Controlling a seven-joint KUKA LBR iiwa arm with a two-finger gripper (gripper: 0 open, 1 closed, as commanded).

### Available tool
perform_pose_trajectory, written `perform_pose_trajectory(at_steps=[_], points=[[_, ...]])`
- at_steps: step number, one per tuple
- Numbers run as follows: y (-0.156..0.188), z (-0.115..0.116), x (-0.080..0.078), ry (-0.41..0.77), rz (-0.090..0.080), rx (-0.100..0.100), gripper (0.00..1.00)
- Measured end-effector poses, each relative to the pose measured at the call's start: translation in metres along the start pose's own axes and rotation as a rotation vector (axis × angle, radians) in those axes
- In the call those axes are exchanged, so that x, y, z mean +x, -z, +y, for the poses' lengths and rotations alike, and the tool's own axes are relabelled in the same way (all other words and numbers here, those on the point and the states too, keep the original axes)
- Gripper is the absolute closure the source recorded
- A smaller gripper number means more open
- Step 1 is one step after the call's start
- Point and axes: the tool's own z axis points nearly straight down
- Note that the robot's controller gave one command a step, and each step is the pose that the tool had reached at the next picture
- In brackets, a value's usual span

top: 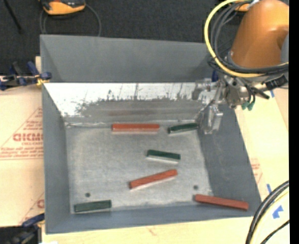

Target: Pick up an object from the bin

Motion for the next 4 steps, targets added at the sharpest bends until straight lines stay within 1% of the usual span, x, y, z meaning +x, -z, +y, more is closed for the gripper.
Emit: perform_pose_trajectory(at_steps=[1,2,3,4], points=[[-0.138,0.015,0.024,-0.063,0.02,-0.005,0.0],[-0.195,0.01,0.05,-0.305,0.013,-0.001,0.0],[-0.193,0.038,0.072,-0.234,0.011,0.0,0.0],[-0.193,0.037,0.072,-0.232,0.01,0.001,1.0]])
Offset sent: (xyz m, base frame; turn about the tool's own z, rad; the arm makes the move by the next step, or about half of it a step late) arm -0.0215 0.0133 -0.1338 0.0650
